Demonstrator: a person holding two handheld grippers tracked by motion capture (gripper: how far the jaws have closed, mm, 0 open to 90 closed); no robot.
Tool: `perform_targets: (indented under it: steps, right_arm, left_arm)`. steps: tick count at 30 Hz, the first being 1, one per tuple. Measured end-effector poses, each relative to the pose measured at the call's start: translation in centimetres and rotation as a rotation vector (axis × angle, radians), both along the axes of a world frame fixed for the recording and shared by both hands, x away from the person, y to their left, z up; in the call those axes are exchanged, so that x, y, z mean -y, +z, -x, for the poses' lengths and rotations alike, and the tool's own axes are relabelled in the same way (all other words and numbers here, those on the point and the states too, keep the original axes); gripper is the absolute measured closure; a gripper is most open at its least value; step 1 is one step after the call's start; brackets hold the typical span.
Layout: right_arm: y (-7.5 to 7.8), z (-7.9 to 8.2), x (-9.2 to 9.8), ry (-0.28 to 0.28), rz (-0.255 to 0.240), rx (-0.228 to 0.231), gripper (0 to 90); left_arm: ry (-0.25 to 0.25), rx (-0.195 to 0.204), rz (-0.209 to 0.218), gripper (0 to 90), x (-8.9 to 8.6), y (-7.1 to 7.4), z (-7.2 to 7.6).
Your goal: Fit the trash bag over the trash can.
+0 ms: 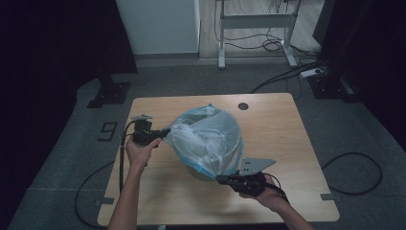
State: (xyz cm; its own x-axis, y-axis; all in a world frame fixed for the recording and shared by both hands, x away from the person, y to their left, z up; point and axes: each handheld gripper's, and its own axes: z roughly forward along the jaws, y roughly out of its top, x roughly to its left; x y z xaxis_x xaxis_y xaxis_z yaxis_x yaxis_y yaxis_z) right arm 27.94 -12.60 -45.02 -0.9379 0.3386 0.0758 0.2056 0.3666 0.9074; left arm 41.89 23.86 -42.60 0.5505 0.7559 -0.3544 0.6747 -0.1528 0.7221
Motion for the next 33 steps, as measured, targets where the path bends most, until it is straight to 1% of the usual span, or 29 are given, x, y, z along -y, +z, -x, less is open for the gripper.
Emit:
perform_targets:
  steps: [2, 4, 5, 7, 8, 9, 10, 11, 12, 13, 15, 17, 18, 19, 21, 22, 23, 25, 26, 28, 29, 31, 33]
  right_arm:
    - [-1.0, -0.4, -0.2, -0.02, 0.049, 0.008, 89.5]
    - [-1.9, -1.0, 0.0, -0.052, 0.078, 0.004, 89.4]
    - [-2.4, -1.5, 0.2, -0.068, 0.086, -0.007, 89.5]
    - [-3.4, -2.2, 0.7, -0.101, 0.088, -0.032, 89.4]
    - [-3.8, -2.4, 1.0, -0.109, 0.082, -0.043, 89.3]
    - [-3.8, -2.4, 1.2, -0.11, 0.07, -0.043, 88.7]
    - [-3.6, -2.2, 1.4, -0.11, 0.057, -0.034, 76.3]
    - [-3.1, -1.8, 1.6, -0.105, 0.037, -0.022, 70.1]
    - [-2.4, -1.4, 2.0, -0.092, 0.006, -0.012, 65.0]
    - [-1.5, -1.0, 2.5, -0.085, -0.022, 0.009, 62.7]
    - [0.3, -0.3, 3.4, -0.084, -0.06, 0.049, 58.2]
    - [2.0, -0.2, 4.4, -0.096, -0.091, 0.078, 53.5]
    - [2.7, -0.4, 4.9, -0.112, -0.107, 0.087, 51.0]
    - [3.3, -0.8, 5.6, -0.156, -0.116, 0.096, 48.2]
    - [3.4, -1.6, 6.3, -0.207, -0.11, 0.096, 46.3]
    - [3.1, -2.3, 6.6, -0.243, -0.096, 0.102, 45.8]
    - [2.8, -2.8, 6.8, -0.273, -0.089, 0.099, 45.4]
    - [1.5, -4.8, 7.4, -0.337, -0.101, 0.046, 45.1]
    - [0.9, -5.5, 7.5, -0.345, -0.101, 0.024, 44.7]
    - [-0.1, -6.5, 7.4, -0.357, -0.103, -0.012, 43.2]
    - [-0.4, -6.9, 7.3, -0.35, -0.112, -0.033, 43.0]
    - [-0.9, -7.4, 7.2, -0.341, -0.124, -0.053, 43.4]
    - [-1.2, -7.8, 7.1, -0.321, -0.139, -0.065, 48.4]
  left_arm:
    - [0.0, -0.011, -0.006, 85.7, 0.0, -0.2, -0.2]
    - [-0.002, -0.022, -0.01, 85.6, 0.0, -0.5, -0.4]
    - [-0.002, -0.024, -0.009, 85.4, 0.1, -0.6, -0.5]
    - [-0.006, -0.023, -0.005, 85.3, 0.2, -0.7, -0.5]
    - [-0.006, -0.02, -0.005, 85.3, 0.2, -0.7, -0.5]
    - [-0.005, -0.015, -0.005, 85.3, 0.2, -0.7, -0.5]
    - [-0.006, -0.011, -0.002, 85.5, 0.3, -0.6, -0.5]
    - [-0.005, -0.008, 0.0, 85.4, 0.3, -0.6, -0.5]
    - [-0.006, -0.004, 0.0, 85.5, 0.2, -0.7, -0.5]
    - [-0.004, 0.002, 0.001, 85.4, 0.2, -0.7, -0.5]
    - [0.004, 0.019, 0.01, 85.1, 0.1, -0.7, -0.5]
    - [0.017, 0.034, 0.015, 84.6, 0.0, -0.7, -0.6]
    - [0.026, 0.04, 0.022, 84.5, -0.1, -0.7, -0.7]
    - [0.032, 0.043, 0.02, 84.4, -0.1, -0.7, -0.9]
    - [0.047, 0.046, 0.017, 84.5, -0.3, -0.7, -1.3]
    - [0.054, 0.044, 0.02, 84.7, -0.3, -0.7, -1.5]
    - [0.056, 0.039, 0.017, 84.7, -0.3, -0.7, -1.7]
    - [0.053, 0.034, 0.01, 84.7, -0.1, -0.7, -2.0]
    - [0.052, 0.033, 0.015, 84.7, -0.1, -0.8, -2.1]
    - [0.045, 0.031, 0.01, 84.7, -0.1, -0.8, -2.1]
    - [0.042, 0.032, 0.007, 84.6, -0.1, -0.8, -2.0]
    - [0.036, 0.035, 0.004, 85.1, -0.1, -0.8, -2.0]
    - [0.035, 0.038, 0.008, 87.3, -0.1, -0.8, -2.0]
